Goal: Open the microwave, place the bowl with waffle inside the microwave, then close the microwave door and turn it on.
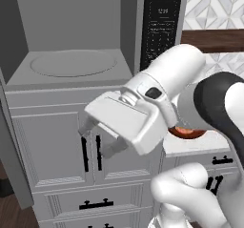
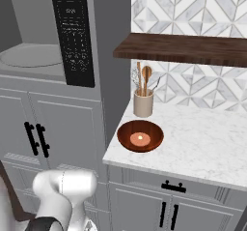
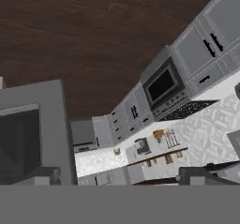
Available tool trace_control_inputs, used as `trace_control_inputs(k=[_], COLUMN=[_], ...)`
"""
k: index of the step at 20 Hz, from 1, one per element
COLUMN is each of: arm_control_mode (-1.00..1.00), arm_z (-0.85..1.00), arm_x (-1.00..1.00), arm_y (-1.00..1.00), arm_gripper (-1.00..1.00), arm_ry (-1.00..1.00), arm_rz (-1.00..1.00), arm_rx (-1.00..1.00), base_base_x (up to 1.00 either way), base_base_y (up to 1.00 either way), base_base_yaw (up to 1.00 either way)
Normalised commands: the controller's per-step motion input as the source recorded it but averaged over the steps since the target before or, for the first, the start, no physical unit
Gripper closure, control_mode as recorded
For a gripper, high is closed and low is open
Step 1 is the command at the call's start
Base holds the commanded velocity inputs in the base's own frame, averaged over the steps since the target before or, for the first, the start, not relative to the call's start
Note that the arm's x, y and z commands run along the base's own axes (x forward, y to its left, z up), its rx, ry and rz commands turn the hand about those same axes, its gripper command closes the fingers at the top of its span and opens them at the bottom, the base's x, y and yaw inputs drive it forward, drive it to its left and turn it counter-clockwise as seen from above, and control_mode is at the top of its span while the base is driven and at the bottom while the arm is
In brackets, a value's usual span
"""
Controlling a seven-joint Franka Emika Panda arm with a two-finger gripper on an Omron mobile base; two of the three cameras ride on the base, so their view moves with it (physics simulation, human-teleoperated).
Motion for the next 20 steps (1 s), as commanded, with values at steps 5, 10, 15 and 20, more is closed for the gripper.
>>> trace_control_inputs(k=[5,10,15,20], arm_control_mode=[-1.0,-1.0,-1.0,-1.0], arm_z=[0.0,0.0,-0.13,-0.24], arm_x=[0.37,0.57,0.3,0.03], arm_y=[-1.0,-1.0,-0.92,-0.73], arm_gripper=[-1.0,-1.0,-1.0,-1.0], arm_ry=[0.25,0.45,0.29,0.06], arm_rz=[-0.21,-0.46,-0.51,-0.48], arm_rx=[0.02,-0.15,-0.29,-0.31], base_base_x=[0.0,0.0,0.0,0.0], base_base_y=[0.0,0.0,0.0,0.0], base_base_yaw=[0.0,0.0,0.0,0.0])
